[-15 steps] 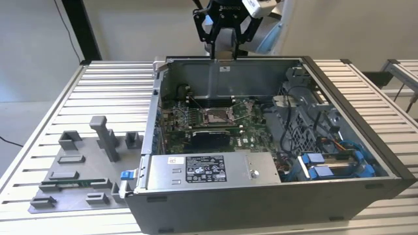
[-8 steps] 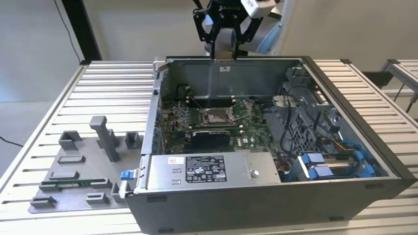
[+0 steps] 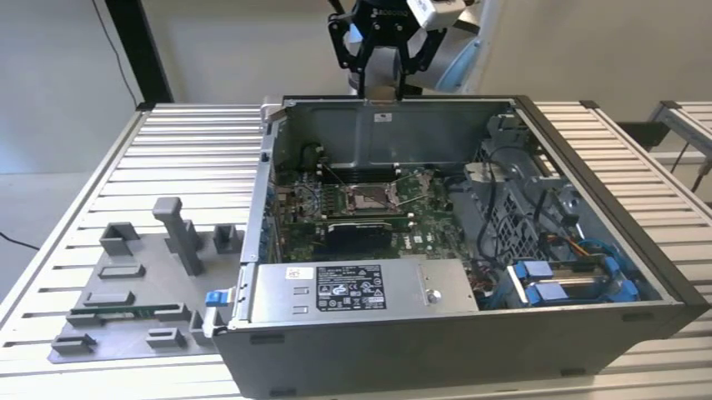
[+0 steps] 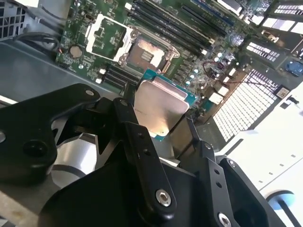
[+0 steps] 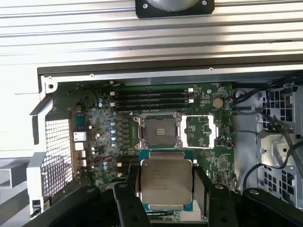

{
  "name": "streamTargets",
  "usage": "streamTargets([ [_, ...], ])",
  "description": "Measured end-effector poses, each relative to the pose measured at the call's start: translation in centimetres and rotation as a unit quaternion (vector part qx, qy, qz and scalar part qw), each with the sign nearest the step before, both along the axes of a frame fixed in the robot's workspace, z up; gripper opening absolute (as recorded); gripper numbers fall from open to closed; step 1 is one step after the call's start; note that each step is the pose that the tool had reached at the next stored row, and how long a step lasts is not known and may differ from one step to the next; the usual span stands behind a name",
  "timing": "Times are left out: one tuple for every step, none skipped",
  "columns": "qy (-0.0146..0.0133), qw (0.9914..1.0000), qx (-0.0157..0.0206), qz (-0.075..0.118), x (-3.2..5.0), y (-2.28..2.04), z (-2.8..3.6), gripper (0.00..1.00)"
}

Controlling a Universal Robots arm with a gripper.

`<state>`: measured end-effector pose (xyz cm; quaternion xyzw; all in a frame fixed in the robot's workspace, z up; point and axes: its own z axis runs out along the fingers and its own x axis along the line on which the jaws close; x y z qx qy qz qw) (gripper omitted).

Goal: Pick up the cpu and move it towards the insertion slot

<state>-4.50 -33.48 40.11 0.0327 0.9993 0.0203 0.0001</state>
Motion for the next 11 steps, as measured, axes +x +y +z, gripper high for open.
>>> streamTargets([
  [0.0, 1.0, 0.0, 0.0, 0.0, 0.01, 0.0, 0.0],
  [0.0, 1.0, 0.0, 0.0, 0.0, 0.03, 0.0, 0.0],
  [0.0, 1.0, 0.0, 0.0, 0.0, 0.04, 0.0, 0.0],
  [0.0, 1.0, 0.0, 0.0, 0.0, 0.05, 0.0, 0.0],
  [0.0, 1.0, 0.0, 0.0, 0.0, 0.05, 0.0, 0.0],
  [0.0, 1.0, 0.0, 0.0, 0.0, 0.06, 0.0, 0.0],
  [0.0, 1.0, 0.0, 0.0, 0.0, 0.06, 0.0, 0.0],
  [0.0, 1.0, 0.0, 0.0, 0.0, 0.07, 0.0, 0.0],
  [0.0, 1.0, 0.0, 0.0, 0.0, 0.07, 0.0, 0.0],
  [0.0, 1.0, 0.0, 0.0, 0.0, 0.08, 0.0, 0.0],
  [0.0, 1.0, 0.0, 0.0, 0.0, 0.08, 0.0, 0.0],
])
